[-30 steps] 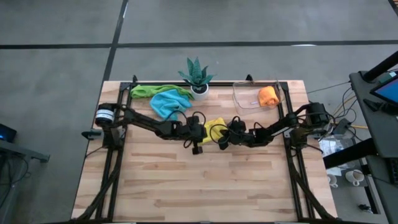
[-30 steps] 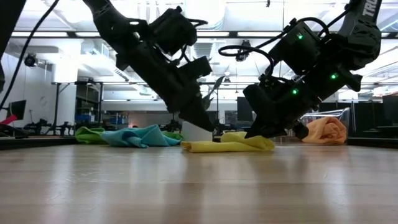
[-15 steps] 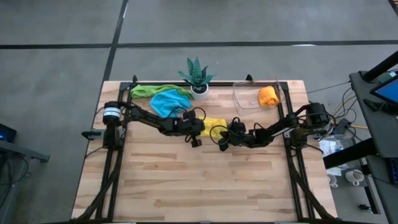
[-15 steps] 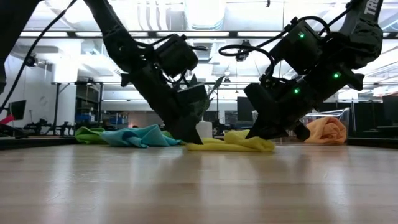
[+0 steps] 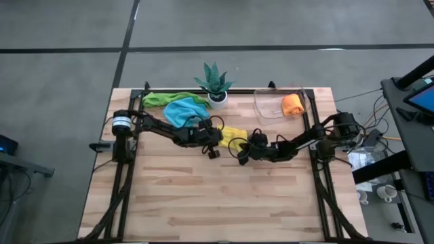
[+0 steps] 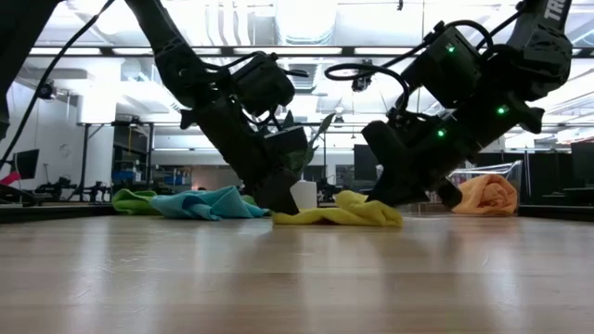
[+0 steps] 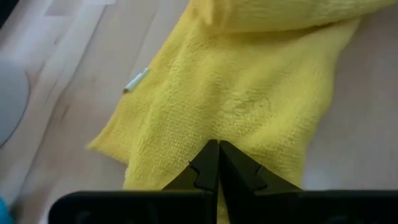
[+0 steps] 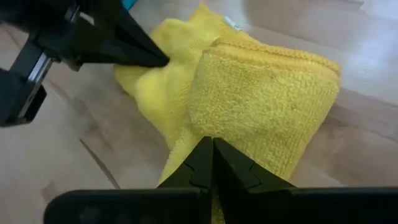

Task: Roll microfiber towels into tight, uniform cylinder then place into a basket
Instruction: Roll the yellow microfiber cloth

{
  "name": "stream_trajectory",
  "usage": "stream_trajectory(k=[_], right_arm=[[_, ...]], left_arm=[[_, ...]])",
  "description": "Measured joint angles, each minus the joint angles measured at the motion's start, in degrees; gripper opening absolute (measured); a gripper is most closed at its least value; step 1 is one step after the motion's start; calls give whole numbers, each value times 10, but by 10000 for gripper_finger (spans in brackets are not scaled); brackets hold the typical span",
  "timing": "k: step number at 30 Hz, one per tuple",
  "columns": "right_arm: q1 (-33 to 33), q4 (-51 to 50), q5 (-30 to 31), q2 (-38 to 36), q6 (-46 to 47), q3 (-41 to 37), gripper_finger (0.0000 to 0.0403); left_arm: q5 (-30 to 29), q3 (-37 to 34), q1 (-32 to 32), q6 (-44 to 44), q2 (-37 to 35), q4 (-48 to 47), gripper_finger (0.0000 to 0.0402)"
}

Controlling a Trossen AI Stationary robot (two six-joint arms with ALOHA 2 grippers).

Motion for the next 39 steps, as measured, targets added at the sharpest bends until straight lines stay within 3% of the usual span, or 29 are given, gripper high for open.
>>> stream_trajectory(k=[13, 39], right_arm=[[-16, 4, 48, 0, -6, 20, 9], [-92, -2, 16, 0, -29, 27, 9]], left_arm=[[28, 0, -8, -1, 0, 2, 0], [30, -1, -8, 0, -1, 14, 0]])
